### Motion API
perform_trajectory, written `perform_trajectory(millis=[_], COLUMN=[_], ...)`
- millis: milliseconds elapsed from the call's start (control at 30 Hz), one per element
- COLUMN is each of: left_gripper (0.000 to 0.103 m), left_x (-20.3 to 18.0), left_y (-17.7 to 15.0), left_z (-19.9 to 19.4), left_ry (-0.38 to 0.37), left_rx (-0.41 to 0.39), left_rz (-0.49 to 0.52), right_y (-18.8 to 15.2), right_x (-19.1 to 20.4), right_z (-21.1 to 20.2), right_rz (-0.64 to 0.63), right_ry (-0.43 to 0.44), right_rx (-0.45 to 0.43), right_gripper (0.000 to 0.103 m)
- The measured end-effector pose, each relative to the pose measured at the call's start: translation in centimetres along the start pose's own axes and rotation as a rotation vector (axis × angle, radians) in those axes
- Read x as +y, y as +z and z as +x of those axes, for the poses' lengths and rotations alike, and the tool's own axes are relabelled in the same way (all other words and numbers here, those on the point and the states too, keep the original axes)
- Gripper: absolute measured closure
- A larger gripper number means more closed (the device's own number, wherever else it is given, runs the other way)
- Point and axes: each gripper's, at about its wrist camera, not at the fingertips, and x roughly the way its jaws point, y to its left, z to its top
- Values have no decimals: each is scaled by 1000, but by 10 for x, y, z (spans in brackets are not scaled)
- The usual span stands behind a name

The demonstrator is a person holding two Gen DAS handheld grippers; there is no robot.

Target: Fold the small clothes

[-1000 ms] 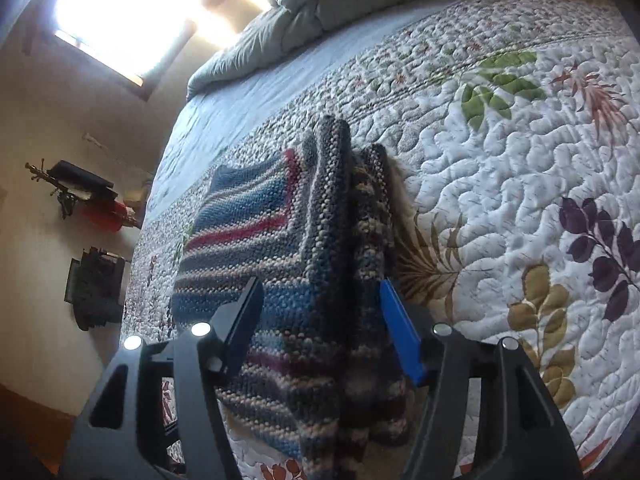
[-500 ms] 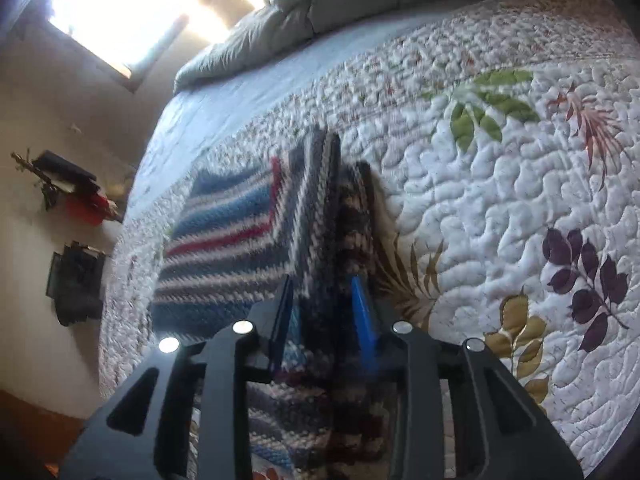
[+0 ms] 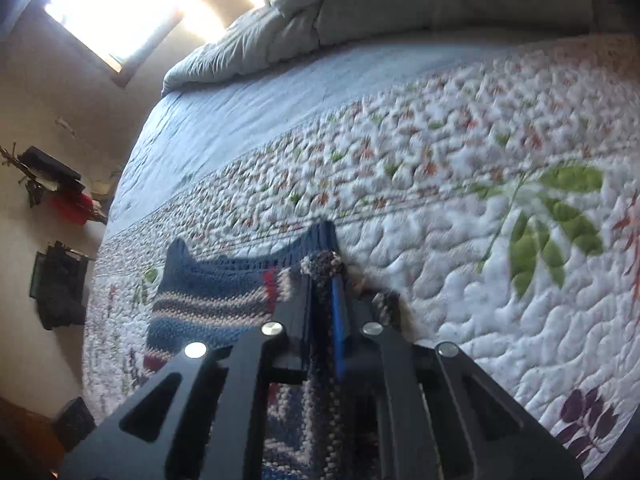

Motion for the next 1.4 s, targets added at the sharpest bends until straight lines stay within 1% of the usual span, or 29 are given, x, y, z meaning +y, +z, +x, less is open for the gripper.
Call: perform_trajectory(millis=[33, 67, 133, 167, 233, 267, 333, 367, 400, 500, 600, 633, 700, 767, 800, 833, 867, 933, 967, 1000, 1033, 1067, 1100, 1200, 1267, 1300, 1333, 1367, 1400], left_gripper=[10, 10, 10, 10, 10, 10, 10, 10, 10, 10, 10, 10, 10, 10, 10, 9, 9, 5, 5, 5, 8, 8, 8, 7, 7, 7, 7, 7, 7], left_x=[1, 1, 0, 0, 2, 2, 1, -1, -3, -14, -26, -28, -29, -25, -22, -15, -10, 3, 4, 4, 0, -4, -12, -37, -43, -43, -41, -39, -38], left_y=[-2, -4, -8, -9, -10, -11, -12, -10, -8, 14, 53, 63, 84, 102, 110, 115, 116, 119, 119, 121, 122, 122, 121, 103, 86, 77, 72, 67, 61], left_z=[3, 6, 10, 11, 13, 13, 11, 7, 2, -19, -23, -19, -1, 22, 33, 49, 58, 76, 77, 75, 68, 60, 45, 19, 15, 19, 23, 29, 32], left_ry=[-5, -9, -13, -22, -35, -35, -36, -44, -51, -50, -9, 4, 50, 129, 166, 197, 193, 170, 165, 165, 162, 156, 132, 75, 75, 74, 80, 96, 113], left_rx=[8, 19, 32, 36, 50, 54, 60, 58, 50, -18, -72, -72, -44, -10, 15, 57, 92, 170, 174, 172, 157, 134, 90, 42, 51, 76, 95, 107, 116], left_rz=[-5, -3, 2, -1, -7, -10, -15, -12, -2, 54, 91, 96, 102, 102, 96, 70, 49, -14, -26, -25, -14, -4, 24, 129, 159, 155, 149, 146, 143], right_y=[2, 3, 0, -4, -9, -9, -9, -11, -14, -36, -62, -72, -90, -100, -104, -109, -111, -113, -113, -112, -112, -114, -118, -142, -157, -163, -169, -175, -179], right_x=[-6, -12, -26, -31, -34, -34, -32, -28, -26, -19, -14, -10, -5, 0, -1, -7, -15, -23, -24, -23, -21, -17, -12, 1, 1, 1, -1, -5, -12], right_z=[-5, -4, 12, 17, 24, 19, -1, -11, -20, -52, -75, -78, -79, -66, -58, -49, -41, -36, -38, -42, -53, -64, -78, -106, -110, -108, -101, -97, -92], right_rz=[9, 23, 46, 49, 49, 48, 66, 64, 51, -16, -55, -68, -90, -112, -122, -110, -96, -73, -64, -62, -66, -73, -85, -130, -138, -139, -144, -141, -131], right_ry=[-11, -30, -97, -110, -88, -74, -16, -7, -4, 1, 52, 86, 126, 133, 116, 95, 76, 80, 92, 97, 104, 116, 132, 160, 160, 152, 126, 105, 88], right_rx=[-39, -45, 0, 12, 34, 15, -31, -41, -48, -54, -56, -55, -43, -9, 14, 36, 56, 56, 57, 51, 36, 19, -8, -37, -26, -15, 2, 6, 15], right_gripper=[96, 96, 96, 96, 93, 90, 71, 66, 65, 64, 64, 65, 65, 65, 69, 80, 84, 87, 87, 87, 86, 84, 82, 82, 82, 82, 84, 84, 88])
